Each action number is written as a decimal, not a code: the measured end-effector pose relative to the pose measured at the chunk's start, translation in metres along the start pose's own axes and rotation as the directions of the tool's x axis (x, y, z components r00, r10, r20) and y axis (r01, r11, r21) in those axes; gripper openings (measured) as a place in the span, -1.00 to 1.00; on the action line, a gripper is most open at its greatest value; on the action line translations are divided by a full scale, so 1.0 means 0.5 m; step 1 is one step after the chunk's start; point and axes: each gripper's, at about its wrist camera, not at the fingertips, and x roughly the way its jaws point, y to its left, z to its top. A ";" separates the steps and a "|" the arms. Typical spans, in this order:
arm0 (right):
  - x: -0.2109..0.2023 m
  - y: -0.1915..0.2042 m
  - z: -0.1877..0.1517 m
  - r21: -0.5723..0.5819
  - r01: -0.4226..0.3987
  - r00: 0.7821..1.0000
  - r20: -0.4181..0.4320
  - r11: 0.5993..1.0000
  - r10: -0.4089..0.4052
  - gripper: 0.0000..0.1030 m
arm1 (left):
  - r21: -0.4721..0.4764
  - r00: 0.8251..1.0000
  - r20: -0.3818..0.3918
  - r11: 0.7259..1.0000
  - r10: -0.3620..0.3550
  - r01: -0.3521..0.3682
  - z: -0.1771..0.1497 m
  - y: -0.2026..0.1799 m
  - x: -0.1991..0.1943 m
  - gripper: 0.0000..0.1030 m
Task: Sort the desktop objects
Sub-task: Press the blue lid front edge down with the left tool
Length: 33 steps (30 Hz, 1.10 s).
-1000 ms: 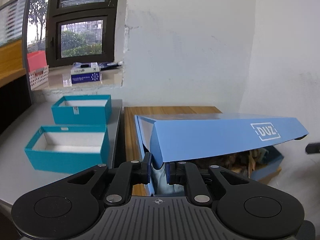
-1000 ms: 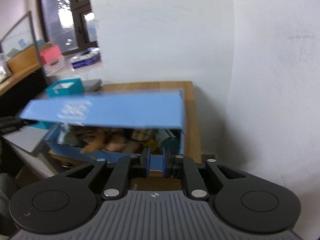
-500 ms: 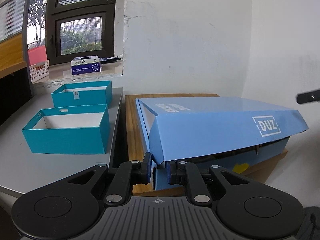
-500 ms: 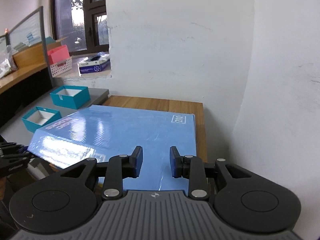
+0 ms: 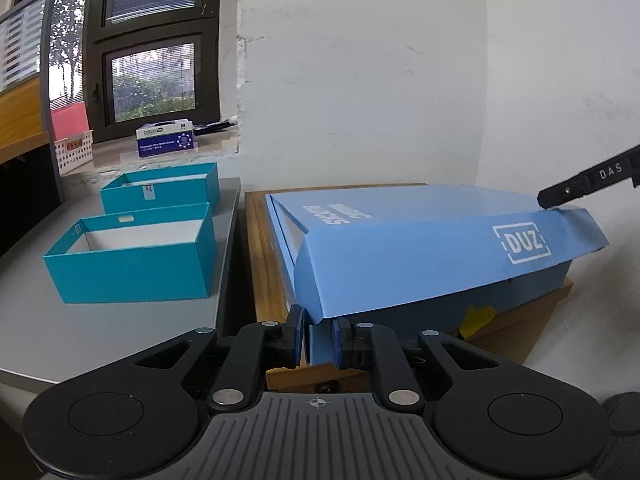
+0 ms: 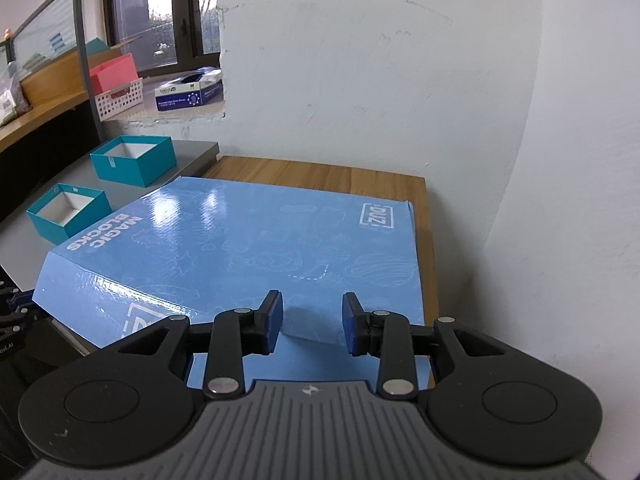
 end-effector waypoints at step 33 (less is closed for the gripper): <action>0.023 0.016 0.024 -0.060 0.013 0.995 -0.098 0.998 -0.019 -0.27 | -0.005 0.996 0.000 0.996 -0.084 0.084 -0.002 -0.006 -0.050 -0.51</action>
